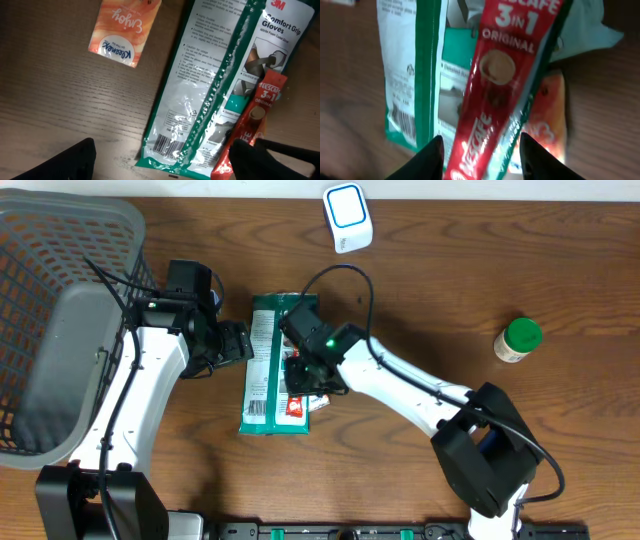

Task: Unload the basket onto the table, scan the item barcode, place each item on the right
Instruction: 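Release the jar and move the right gripper to the red Nescafe stick, then grasp the red Nescafe stick with the right gripper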

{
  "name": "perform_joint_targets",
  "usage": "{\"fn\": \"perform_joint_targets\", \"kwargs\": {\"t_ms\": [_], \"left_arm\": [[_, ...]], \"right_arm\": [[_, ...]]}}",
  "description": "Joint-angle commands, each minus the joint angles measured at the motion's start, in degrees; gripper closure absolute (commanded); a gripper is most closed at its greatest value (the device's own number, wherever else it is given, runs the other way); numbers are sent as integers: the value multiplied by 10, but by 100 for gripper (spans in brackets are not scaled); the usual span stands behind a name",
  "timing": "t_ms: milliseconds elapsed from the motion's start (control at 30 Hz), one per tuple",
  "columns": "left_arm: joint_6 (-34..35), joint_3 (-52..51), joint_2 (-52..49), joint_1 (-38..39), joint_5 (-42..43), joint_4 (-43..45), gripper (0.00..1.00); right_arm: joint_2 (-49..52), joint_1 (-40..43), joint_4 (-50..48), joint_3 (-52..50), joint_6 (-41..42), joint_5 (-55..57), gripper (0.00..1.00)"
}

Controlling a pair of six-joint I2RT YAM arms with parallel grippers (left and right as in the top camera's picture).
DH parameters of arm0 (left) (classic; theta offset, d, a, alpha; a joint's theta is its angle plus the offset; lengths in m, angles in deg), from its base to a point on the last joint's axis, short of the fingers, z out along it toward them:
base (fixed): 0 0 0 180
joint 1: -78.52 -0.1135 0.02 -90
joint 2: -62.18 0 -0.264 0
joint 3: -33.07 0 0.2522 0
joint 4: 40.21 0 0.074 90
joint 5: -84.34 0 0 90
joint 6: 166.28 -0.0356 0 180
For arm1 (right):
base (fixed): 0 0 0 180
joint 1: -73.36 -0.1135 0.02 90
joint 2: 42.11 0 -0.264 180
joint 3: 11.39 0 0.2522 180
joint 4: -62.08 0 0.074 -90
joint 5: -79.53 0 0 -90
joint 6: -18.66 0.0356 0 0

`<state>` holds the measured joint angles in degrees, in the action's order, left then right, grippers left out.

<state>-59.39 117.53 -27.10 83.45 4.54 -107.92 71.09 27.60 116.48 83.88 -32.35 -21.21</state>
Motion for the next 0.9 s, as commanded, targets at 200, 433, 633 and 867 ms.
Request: {"fn": "perform_joint_targets", "kwargs": {"t_ms": [200, 433, 633, 867], "left_arm": [[1, 0, -3, 0, -2, -3, 14], [1, 0, -3, 0, -2, -3, 14], [1, 0, -3, 0, -2, -3, 14], [1, 0, -3, 0, -2, -3, 14]], "right_arm": [[-3, -56, -35, -15, 43, 95, 73], [12, -66, -36, -18, 66, 139, 70], [27, -68, -40, -18, 89, 145, 80], [-41, -29, -13, -17, -42, 156, 99]]}}
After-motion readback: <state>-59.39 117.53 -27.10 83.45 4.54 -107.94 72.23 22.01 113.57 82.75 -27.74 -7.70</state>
